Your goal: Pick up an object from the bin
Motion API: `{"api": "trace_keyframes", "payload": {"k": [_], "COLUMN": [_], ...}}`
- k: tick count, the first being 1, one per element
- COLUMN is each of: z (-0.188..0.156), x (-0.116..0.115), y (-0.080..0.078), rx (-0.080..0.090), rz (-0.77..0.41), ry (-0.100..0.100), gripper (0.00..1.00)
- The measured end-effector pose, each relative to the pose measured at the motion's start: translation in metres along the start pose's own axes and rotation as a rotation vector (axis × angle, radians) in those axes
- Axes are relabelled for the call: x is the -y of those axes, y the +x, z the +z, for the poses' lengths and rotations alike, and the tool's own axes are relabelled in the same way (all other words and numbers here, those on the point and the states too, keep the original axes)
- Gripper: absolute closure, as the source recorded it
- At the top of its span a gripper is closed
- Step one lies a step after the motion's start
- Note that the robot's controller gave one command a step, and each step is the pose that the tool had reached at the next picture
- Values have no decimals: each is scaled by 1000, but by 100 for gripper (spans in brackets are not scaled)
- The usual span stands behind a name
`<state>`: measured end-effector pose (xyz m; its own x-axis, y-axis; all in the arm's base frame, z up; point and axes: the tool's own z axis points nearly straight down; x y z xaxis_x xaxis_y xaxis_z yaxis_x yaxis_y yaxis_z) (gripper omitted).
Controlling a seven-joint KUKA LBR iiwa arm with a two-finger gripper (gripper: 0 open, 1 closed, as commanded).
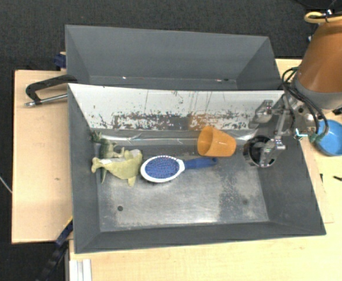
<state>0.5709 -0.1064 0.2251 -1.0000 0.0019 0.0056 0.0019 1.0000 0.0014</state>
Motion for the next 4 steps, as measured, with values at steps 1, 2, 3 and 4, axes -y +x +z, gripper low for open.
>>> {"api": "trace_keyframes", "payload": {"k": [1, 2, 3, 4], "z": [82, 147, 147, 14], "x": [-144, -131, -128, -131], "y": [-30, -30, -29, -16], "rx": [3, 1, -6, 19], "rz": [-193, -380, -381, -564], "ry": [-3, -7, -1, 5], "gripper": [0, 0, 100, 100]}}
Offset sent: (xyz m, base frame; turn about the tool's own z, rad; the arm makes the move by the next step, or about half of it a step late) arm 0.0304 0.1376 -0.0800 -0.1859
